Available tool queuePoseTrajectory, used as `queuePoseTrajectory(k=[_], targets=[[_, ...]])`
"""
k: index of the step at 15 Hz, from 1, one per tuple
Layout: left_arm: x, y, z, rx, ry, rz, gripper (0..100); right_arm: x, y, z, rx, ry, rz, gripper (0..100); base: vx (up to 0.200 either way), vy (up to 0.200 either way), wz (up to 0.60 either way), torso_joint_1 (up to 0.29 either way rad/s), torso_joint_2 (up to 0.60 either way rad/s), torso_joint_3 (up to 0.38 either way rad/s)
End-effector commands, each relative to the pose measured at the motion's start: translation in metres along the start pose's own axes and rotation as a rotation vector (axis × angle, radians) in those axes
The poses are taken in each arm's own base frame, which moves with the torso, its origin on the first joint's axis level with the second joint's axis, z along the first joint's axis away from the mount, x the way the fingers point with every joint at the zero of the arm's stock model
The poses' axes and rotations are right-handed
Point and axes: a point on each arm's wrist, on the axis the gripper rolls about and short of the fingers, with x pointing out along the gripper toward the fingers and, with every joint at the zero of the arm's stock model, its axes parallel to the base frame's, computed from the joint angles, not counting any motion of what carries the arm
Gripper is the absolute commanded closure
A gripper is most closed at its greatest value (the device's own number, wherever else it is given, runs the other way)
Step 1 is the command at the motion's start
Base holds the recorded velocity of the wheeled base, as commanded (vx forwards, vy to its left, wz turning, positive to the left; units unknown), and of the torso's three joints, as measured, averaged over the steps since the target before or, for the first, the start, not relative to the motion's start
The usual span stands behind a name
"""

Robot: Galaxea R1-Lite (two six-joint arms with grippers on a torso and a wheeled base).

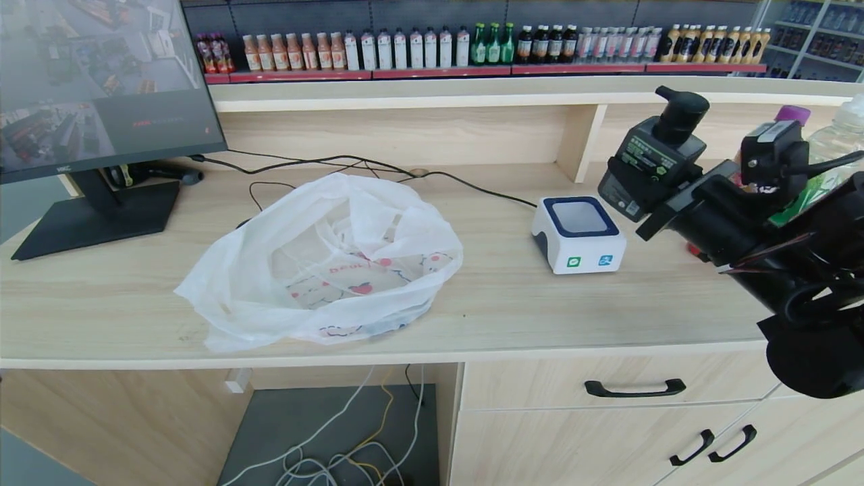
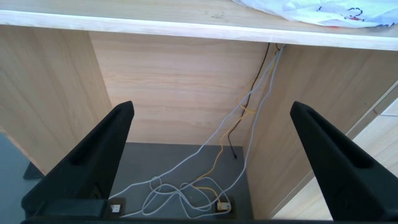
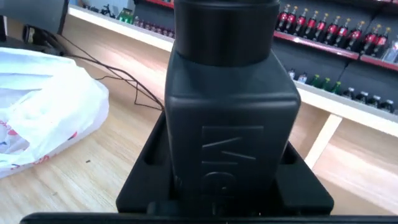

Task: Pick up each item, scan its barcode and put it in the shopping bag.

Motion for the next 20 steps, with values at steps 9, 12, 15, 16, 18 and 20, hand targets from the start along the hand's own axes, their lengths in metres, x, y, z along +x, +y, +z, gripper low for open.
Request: queuePoseTrajectory(k=[9, 12, 15, 16, 18, 20], targets=[[0.000, 0.000, 0.000, 0.006, 0.000, 0.000, 0, -0.020, 0.004, 0.011, 0.155, 0.028, -0.102, 100, 0.000, 0.000, 0.00, 0.000, 0.00, 0.000], [0.000, 0.000, 0.000, 0.001, 0.002, 0.000, 0, -0.022, 0.009, 0.015, 0.177, 0.035, -0.254, 100, 0.000, 0.000, 0.00, 0.000, 0.00, 0.000], [0.000, 0.000, 0.000, 0.001, 0.000, 0.000, 0, -0.019, 0.027, 0.017, 0.197, 0.037, -0.210, 100, 0.000, 0.067, 0.00, 0.001, 0.00, -0.004], [0.000, 0.000, 0.000, 0.000, 0.000, 0.000, 0, -0.019, 0.027, 0.016, 0.200, 0.041, -0.210, 100, 0.000, 0.200, 0.00, 0.002, 0.00, 0.002], [0.000, 0.000, 0.000, 0.001, 0.000, 0.000, 0, -0.018, 0.027, 0.016, 0.204, 0.042, -0.207, 100, 0.000, 0.200, 0.00, -0.005, 0.00, 0.007], [0.000, 0.000, 0.000, 0.001, 0.000, 0.000, 0, -0.018, 0.029, 0.016, 0.213, 0.042, -0.200, 100, 0.000, 0.200, 0.00, 0.015, 0.00, 0.005]])
